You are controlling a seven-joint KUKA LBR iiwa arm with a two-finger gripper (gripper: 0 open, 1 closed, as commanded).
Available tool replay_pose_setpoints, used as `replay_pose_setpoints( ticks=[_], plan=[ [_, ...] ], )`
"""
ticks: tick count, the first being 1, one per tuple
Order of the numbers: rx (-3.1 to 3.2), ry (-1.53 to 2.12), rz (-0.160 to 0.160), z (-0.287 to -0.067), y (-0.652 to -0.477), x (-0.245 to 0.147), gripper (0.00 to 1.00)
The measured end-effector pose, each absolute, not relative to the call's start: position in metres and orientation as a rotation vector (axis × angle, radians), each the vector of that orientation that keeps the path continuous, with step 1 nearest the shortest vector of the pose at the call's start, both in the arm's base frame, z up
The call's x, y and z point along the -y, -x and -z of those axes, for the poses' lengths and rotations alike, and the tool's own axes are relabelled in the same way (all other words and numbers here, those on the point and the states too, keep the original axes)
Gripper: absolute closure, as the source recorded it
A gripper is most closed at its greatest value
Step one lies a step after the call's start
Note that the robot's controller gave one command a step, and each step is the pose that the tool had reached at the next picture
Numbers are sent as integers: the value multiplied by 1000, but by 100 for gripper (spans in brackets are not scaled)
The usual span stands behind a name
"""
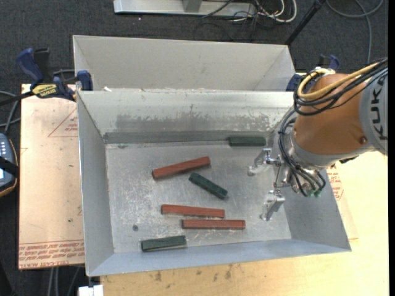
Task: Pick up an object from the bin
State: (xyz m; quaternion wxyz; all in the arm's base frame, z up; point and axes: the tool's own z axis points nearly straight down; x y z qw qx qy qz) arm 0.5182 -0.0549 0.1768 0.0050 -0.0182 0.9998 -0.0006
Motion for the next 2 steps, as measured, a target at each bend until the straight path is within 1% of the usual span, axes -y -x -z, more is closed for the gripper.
replay_pose_setpoints(
  ticks=[1, 2],
  plan=[
    [-3128, 143, 0, -76, -493, 49, 100],
    [-3128, 144, 0, -76, -493, 49, 100]
  ],
)
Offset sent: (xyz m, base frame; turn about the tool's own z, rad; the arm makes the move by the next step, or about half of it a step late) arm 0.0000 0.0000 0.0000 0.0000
